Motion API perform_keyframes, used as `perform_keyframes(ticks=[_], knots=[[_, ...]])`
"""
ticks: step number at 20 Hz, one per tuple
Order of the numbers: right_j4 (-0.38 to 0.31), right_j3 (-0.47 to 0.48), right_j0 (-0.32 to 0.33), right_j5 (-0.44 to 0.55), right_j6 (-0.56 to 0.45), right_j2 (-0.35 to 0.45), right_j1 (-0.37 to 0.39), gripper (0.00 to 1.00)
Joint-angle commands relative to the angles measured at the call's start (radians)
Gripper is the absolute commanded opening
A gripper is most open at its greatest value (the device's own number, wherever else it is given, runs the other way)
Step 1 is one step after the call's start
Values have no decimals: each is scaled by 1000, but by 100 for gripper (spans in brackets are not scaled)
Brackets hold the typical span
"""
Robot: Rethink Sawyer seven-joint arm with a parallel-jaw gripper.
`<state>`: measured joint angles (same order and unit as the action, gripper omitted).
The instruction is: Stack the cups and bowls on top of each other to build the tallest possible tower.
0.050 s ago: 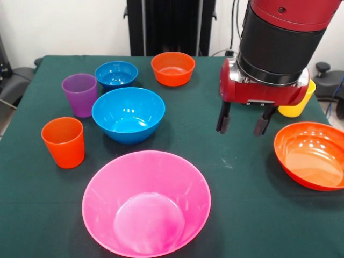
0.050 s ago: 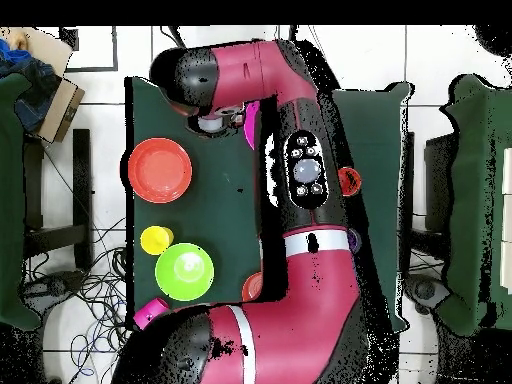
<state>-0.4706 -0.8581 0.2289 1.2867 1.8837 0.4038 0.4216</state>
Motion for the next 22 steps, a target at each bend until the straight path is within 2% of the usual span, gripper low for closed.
perform_keyframes(ticks=[1, 5, 22], knots=[[-44, -116, -30, -63, -76, -16, -42, 100], [-42, -118, -34, -60, -93, -17, -45, 100], [-25, -86, -62, -52, -54, -24, -76, 100]])
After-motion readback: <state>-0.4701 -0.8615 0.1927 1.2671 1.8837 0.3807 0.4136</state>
